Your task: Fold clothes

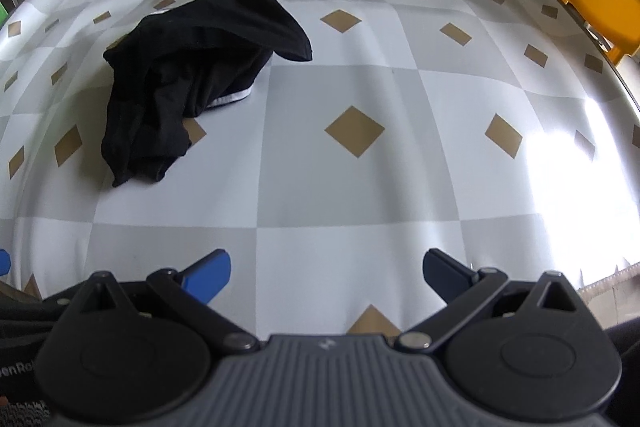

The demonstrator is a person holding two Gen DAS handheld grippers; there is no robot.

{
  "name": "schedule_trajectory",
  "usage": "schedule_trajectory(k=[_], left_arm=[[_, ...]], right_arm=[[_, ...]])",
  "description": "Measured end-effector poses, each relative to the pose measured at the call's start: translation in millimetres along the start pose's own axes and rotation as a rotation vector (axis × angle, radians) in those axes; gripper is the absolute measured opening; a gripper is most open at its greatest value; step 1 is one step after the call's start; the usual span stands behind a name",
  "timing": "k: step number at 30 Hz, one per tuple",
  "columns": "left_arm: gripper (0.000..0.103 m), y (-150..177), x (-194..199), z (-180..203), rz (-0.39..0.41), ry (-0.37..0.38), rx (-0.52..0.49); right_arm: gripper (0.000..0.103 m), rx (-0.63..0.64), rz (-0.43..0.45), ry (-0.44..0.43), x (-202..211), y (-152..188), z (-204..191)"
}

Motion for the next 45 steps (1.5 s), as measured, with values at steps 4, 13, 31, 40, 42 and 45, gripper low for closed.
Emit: schedule_trajectory(k=[4,13,31,40,42,45], left_arm=[[0.103,-11,-88,-95,-0.036,-0.003,-0.006],[0.103,-57,-146,-136,-0.050,-0.005,0.002],[0.103,-69,-200,-242,-0.037,-0.016,0.032],[0.103,-75,-241,-271,-0.033,-0.001,0.029],[0.103,-75,-249,-276,-0.032,-0.001,0.030],[0.103,-76,-256,-281,-0.034,0.001,0.033]], right_arm=[[0.102,-0.005,-0.031,0.007,-2,4,1],[0.102,-0.026,-0.032,-0.008,3,5,3],[0.102,-0.043,0.032,-0.014,19,-6,5],[0.102,-0.055,0.054,-0.022,25,-10,5],[0.102,-0.053,0.056,-0.019,26,-10,6],[0.102,-0.057,0.054,-0.019,26,-10,6]])
Point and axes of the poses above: each gripper's, at about its wrist camera, not at the fingertips, and x roughly against the way its jaws point, z to its right, y to its underside, the point moved 10 cm from there along -x, roughly the way its jaws point, and after that the axes turned 4 degrees about -x, right-handed, at the moved point
